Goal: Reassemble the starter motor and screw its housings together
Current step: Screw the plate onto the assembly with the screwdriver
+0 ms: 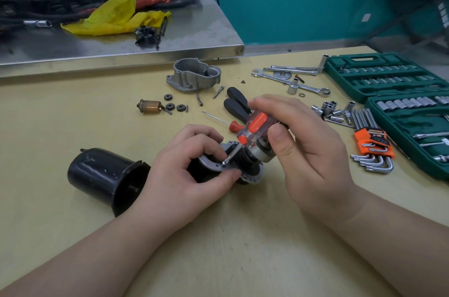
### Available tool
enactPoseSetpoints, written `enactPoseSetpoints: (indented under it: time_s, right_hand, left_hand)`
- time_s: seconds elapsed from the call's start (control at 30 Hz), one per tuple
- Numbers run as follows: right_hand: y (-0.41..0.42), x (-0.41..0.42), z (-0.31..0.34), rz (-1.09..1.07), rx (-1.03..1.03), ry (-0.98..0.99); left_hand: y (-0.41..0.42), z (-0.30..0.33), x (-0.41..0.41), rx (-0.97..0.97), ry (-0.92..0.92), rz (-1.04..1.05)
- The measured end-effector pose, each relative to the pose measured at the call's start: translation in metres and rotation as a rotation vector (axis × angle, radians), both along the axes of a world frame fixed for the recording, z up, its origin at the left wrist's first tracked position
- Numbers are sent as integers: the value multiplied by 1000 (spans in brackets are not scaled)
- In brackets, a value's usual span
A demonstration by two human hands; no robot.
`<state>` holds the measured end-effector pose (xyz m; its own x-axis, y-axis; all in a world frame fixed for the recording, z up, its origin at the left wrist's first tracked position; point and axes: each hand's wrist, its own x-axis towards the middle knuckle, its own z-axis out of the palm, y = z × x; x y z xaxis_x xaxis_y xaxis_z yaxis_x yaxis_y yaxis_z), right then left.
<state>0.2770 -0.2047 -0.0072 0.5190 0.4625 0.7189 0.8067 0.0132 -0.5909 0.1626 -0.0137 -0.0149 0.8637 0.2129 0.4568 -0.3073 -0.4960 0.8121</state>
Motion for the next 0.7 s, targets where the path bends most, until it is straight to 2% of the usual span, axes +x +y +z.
enactPoseSetpoints:
  time_s: [0.17, 0.3, 0.43, 0.53, 0.7]
  right_hand:
    - [3, -3, 2, 54, 96, 99]
    - [2, -2, 4, 48, 86, 60]
    - [0, 0, -1, 41, 56, 95]
    - [3, -2, 3, 52, 106, 116]
    - [2, -1, 5, 56, 90, 33]
  left_hand:
    - [0, 0, 0, 21, -9, -1]
    - [0, 1, 0, 39, -10, 1]
    - [0, 0, 0, 37, -8, 5]
    - [0, -1, 1, 33, -7, 6]
    - [0, -1, 1, 50, -17, 12]
